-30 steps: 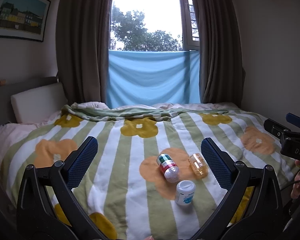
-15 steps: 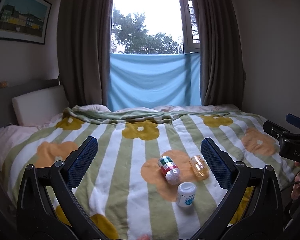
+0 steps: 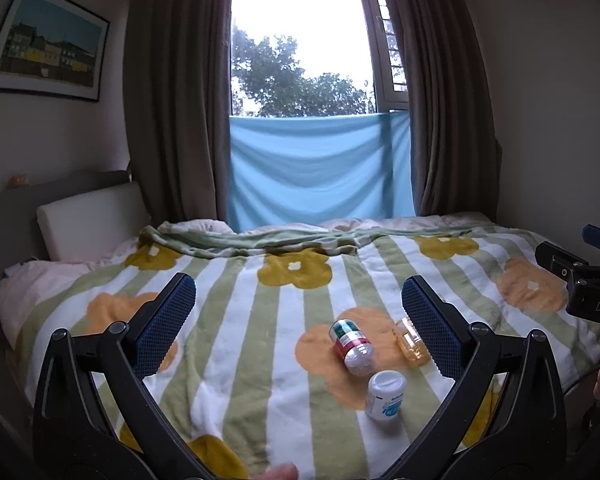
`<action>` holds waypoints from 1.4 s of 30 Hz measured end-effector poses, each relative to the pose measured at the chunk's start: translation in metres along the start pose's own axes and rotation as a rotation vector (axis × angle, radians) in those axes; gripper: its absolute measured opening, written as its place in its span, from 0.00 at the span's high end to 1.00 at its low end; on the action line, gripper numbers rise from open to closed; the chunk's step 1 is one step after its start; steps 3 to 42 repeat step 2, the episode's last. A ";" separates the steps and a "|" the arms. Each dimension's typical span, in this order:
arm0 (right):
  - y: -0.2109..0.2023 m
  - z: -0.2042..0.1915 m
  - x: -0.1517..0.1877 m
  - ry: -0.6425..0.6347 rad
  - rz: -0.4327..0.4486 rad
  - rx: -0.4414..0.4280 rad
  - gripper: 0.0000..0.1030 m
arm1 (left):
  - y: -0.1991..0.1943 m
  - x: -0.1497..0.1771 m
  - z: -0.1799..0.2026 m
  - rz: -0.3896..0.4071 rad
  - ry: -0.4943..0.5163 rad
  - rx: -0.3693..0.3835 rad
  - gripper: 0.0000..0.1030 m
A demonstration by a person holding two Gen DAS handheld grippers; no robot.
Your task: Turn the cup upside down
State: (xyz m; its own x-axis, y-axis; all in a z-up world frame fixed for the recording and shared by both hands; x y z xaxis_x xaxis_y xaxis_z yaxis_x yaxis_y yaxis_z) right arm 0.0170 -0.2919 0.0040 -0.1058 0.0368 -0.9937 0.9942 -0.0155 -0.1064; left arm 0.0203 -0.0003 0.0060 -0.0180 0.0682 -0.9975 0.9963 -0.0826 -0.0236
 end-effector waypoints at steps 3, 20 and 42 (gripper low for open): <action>0.000 0.000 0.000 0.001 0.001 0.000 0.00 | 0.001 0.000 0.000 0.002 -0.004 0.004 0.00; 0.000 0.000 0.000 0.001 0.001 0.000 0.00 | 0.001 0.000 0.000 0.002 -0.004 0.004 0.00; 0.000 0.000 0.000 0.001 0.001 0.000 0.00 | 0.001 0.000 0.000 0.002 -0.004 0.004 0.00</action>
Point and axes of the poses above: each gripper's, at about its wrist camera, not at the fingertips, and y roughly the way its jaws point, z to its right, x to its underside, the point moved 1 cm from there along y, roughly the way its jaws point, and after that the axes turned 11 degrees about z, right-handed, at the moved point
